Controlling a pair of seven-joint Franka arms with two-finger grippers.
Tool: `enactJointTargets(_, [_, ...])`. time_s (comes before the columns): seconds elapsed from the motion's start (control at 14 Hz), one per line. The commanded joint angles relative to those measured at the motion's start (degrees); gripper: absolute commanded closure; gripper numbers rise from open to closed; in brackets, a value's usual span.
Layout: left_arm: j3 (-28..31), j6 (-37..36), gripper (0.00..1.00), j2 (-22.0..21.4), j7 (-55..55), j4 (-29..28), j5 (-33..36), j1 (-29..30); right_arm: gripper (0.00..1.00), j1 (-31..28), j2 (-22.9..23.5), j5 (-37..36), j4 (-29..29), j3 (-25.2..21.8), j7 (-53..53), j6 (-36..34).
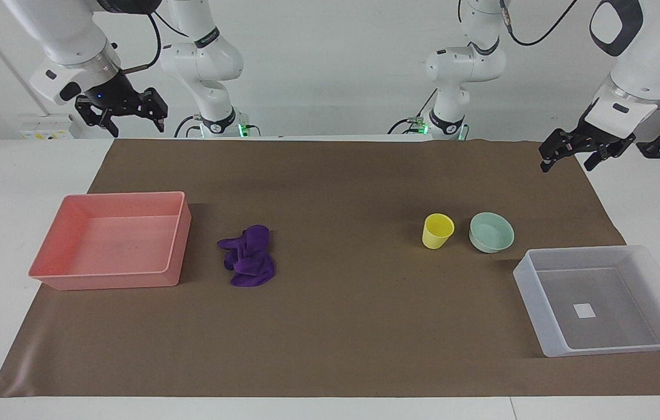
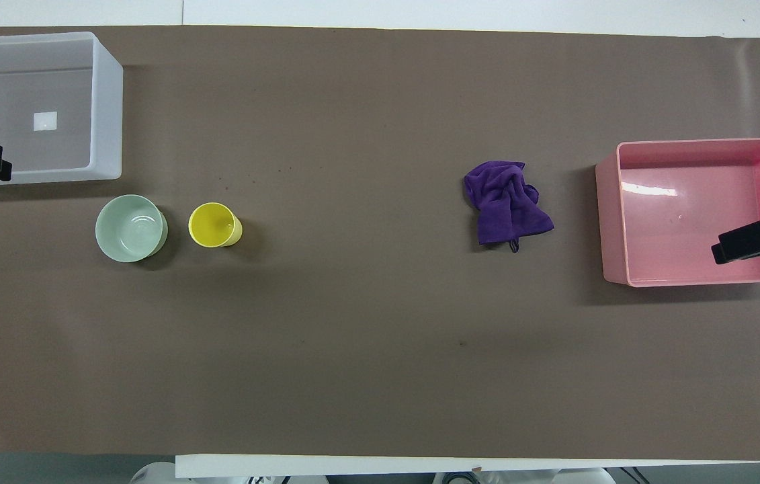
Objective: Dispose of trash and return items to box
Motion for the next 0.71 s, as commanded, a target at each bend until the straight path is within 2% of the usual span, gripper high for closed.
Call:
enactJointTargets(0.0, [0.5,-0.5,0.00,-0.6,0.7,-0.4,0.2,-0.6,0.00,-0.5,-0.4,1.0,-0.7,0.2,0.5,1.3])
enactJointTargets(0.21, [0.5,-0.3,0.00,-0.8,0.2,-0.8,0.2,-0.2,0.00,-0.4,-0.3,1.0,-1.0,0.2,0.5,3.5])
enactJointTargets(0.36, [0.6,1.8,0.00,-2.8,-0.2,-4.9,0.1,-0.2,0.00,0.8,-0.3,1.2,-4.3,0.5,0.4,9.9])
enactJointTargets(0.43, [0.6,5.2,0.00,-4.5,-0.8,-9.1,0.1,-0.2,0.00,3.3,0.9,1.3,-5.1,0.5,0.5,11.2])
enactJointTargets(0.64, [0.6,22.8,0.00,-12.0,-5.7,-28.6,0.1,0.1,0.00,8.0,7.3,2.0,-6.2,0.5,1.6,19.0])
